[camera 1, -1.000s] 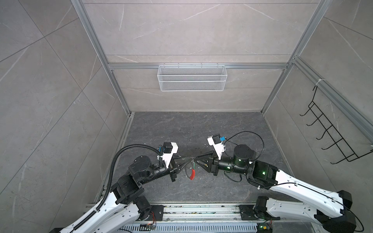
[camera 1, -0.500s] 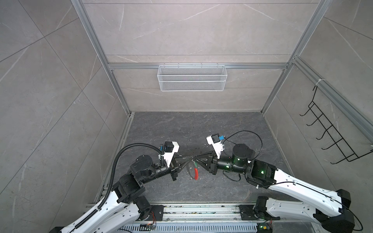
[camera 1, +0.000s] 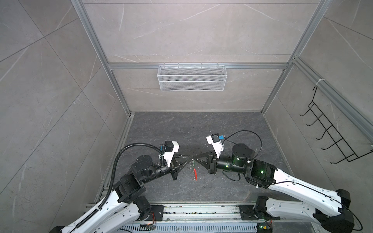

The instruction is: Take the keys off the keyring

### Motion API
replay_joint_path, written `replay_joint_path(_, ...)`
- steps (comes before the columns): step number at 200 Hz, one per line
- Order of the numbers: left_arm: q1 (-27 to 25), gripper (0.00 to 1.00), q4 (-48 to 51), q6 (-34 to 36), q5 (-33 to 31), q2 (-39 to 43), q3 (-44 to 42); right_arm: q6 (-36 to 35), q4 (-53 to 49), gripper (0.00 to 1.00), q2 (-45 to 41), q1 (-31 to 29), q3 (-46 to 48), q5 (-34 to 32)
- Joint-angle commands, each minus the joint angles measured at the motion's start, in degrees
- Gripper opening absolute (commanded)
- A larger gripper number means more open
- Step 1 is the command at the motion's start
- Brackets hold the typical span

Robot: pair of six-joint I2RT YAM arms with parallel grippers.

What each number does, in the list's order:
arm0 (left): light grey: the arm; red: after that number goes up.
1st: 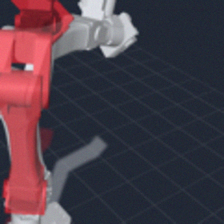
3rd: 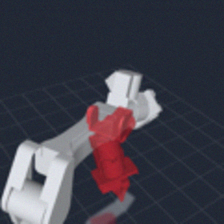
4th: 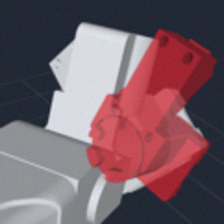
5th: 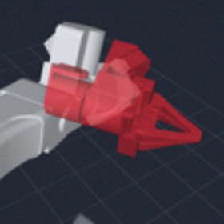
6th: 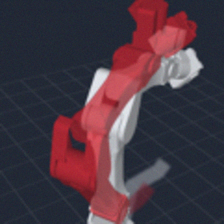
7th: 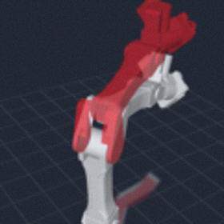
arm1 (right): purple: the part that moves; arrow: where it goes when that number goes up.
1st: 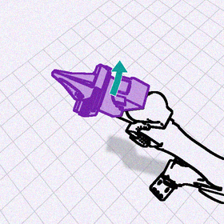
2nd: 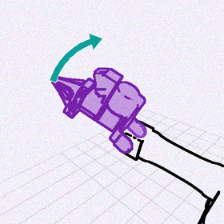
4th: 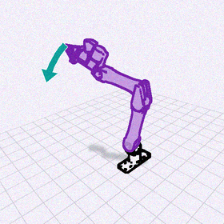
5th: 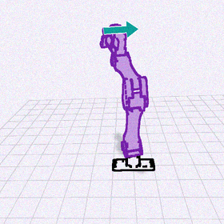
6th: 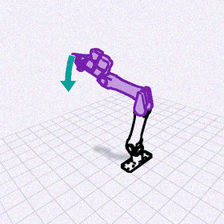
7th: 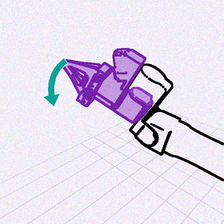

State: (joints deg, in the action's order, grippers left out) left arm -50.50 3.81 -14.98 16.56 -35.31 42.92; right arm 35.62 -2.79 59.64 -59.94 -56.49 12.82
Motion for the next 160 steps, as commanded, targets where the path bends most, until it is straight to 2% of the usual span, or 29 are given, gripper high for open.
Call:
replay_joint_path(1, 0.0, 0.0, -5.7, -0.6, 0.2, 2.1, -0.2, 1.2, 0.5, 0.0, -0.7, 0.0, 0.2, -0.7)
replay_joint_path(54, -0.1, 0.0, -11.3, -0.6, 2.3, 3.8, -2.3, 4.1, 5.6, 0.0, -0.2, 0.0, 4.3, 1.6)
replay_joint_path(101, 0.0, 0.0, -15.2, -0.1, 6.4, 4.2, -3.3, 7.0, 4.7, 0.0, 2.8, 1.1, 3.8, 5.4)
replay_joint_path(134, 0.0, 0.0, -15.4, -0.2, 8.7, 3.4, -2.9, 6.9, 1.6, 0.18, 3.6, 2.0, 2.4, 6.8)
replay_joint_path(160, 0.0, 0.0, -15.3, -0.3, 9.2, 3.3, -2.8, 6.5, 0.6, 0.26, 4.2, 2.1, 1.9, 7.3)
